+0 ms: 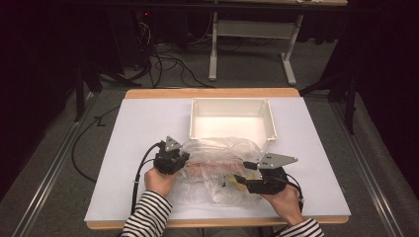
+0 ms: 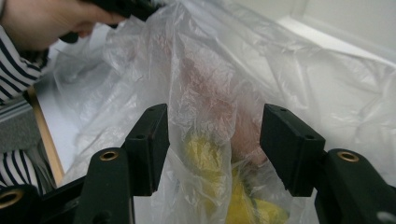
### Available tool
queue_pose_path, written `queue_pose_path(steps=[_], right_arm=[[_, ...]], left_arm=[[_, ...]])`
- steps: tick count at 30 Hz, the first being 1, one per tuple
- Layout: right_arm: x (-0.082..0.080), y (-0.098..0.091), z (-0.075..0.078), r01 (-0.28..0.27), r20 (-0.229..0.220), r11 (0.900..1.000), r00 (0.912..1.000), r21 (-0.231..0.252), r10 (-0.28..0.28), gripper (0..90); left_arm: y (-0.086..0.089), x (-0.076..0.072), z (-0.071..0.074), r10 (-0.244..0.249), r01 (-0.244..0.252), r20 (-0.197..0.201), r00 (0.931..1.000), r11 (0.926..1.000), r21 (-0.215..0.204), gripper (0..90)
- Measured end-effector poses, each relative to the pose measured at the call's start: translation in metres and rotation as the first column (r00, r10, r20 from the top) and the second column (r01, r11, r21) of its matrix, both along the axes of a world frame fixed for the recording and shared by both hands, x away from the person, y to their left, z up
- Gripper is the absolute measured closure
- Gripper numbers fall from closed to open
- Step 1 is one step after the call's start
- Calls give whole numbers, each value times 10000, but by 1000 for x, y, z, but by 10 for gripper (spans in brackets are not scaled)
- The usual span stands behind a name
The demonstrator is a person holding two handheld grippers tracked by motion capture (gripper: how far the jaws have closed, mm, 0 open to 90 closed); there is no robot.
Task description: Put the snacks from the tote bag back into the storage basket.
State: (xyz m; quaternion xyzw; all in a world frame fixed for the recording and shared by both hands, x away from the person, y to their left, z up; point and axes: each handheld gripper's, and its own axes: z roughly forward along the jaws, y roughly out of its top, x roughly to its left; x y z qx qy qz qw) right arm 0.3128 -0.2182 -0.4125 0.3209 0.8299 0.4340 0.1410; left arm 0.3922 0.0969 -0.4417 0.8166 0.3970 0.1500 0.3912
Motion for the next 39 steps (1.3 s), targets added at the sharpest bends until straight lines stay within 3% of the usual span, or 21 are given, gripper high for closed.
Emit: queue_pose_path(steps=[2, 5, 9, 14, 21, 24, 30, 39], right_arm=[[4, 3, -4, 61, -88, 9997, 9999, -248, -63, 514], [10, 2, -12, 199, -242, 9984, 9995, -529, -212, 768], [12, -1, -14, 422, -124, 9976, 9990, -543, -429, 900], [14, -7, -8, 656, 152, 9972, 9978, -366, -651, 900], [24, -17, 0, 1125, 247, 9934, 9934, -208, -1120, 900], [31, -18, 0, 1243, 212, 9920, 9921, -226, -1238, 900], [45, -18, -8, 1512, -130, 9874, 9883, -457, -1519, 900], [67, -17, -26, 1829, -760, 9766, 9784, -1129, -1921, 900]], left_arm=[[1, -1, 1, -45, 45, 7, 10000, 10000, -44, 783], [3, -4, 3, -71, 72, 139, 9999, 10000, -69, 717], [5, -10, 7, -205, 210, 453, 9988, 9997, -116, 644], [6, -13, 10, -320, 331, 582, 9978, 9993, -176, 660], [8, -12, 11, -309, 314, 524, 9981, 9995, -97, 829], [8, -11, 12, -239, 245, 540, 9983, 9997, -99, 857], [7, -6, 14, -31, 39, 597, 9982, 9999, -128, 862], [5, 7, 2, 209, -209, -5, 9998, 9998, -25, 871]])
